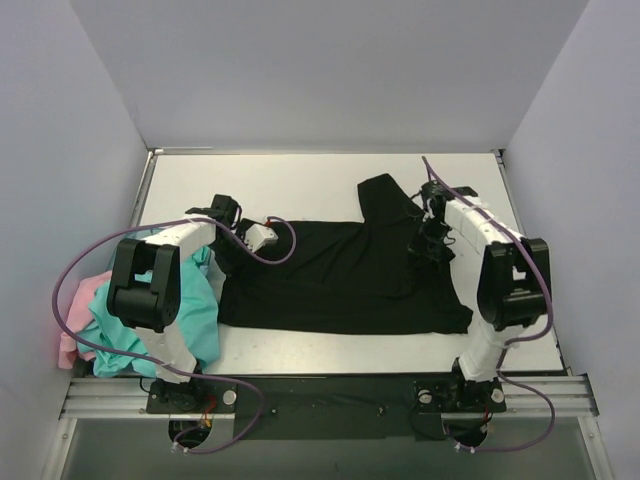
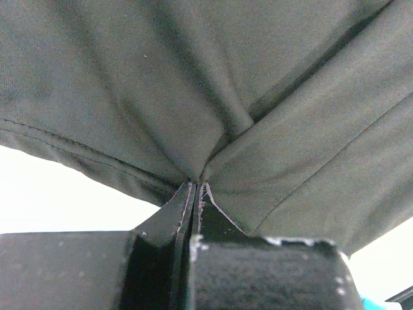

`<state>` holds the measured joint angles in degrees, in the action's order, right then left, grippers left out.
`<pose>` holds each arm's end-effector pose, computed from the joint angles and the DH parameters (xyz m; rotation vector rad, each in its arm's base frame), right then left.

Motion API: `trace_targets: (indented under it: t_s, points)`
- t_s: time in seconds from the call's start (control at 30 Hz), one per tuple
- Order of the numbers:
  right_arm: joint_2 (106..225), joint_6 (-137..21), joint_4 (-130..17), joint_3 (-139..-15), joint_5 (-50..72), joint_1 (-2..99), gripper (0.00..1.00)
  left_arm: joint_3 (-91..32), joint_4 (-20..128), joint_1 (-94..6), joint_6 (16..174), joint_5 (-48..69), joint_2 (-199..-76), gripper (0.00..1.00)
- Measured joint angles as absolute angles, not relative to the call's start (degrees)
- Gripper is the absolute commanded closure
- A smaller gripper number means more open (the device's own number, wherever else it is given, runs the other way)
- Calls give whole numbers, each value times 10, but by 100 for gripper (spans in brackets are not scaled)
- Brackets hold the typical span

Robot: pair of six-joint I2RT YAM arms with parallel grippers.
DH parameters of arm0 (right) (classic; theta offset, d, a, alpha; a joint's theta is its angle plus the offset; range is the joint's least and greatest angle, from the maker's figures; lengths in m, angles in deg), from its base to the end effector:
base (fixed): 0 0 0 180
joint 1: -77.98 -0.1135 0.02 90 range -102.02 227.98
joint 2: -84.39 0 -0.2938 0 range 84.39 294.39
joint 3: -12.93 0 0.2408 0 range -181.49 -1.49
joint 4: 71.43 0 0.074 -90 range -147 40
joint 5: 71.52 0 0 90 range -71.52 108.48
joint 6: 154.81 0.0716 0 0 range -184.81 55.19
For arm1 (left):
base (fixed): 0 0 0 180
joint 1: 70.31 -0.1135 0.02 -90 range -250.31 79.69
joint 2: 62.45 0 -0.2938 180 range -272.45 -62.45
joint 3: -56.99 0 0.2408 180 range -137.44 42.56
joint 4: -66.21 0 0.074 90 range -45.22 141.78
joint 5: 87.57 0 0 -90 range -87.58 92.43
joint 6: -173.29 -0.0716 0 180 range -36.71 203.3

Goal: Fold and stack the t-shirts
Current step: Fold the flattened tshirt in 1/3 of the way

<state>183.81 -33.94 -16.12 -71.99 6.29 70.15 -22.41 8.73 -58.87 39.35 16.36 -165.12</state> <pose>0.3456 0.0628 0.2079 0.5151 2.7982 0.4544 0.3188 -0.0821 0.1634 1.3761 2.5604 -0.2751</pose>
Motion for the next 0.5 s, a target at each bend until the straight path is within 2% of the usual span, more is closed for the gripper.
trace_targets:
  t_s: [0.3,0.43,0.5]
  points:
    - [1956,-372,-153,-843,69,674,99,-224,88,-589,396,162,-1651,99]
    - [1981,-392,-148,-872,60,673,92,-224,87,-589,396,161,-1651,99]
    - [1994,-402,-148,-886,52,672,85,-224,87,-589,396,161,-1651,99]
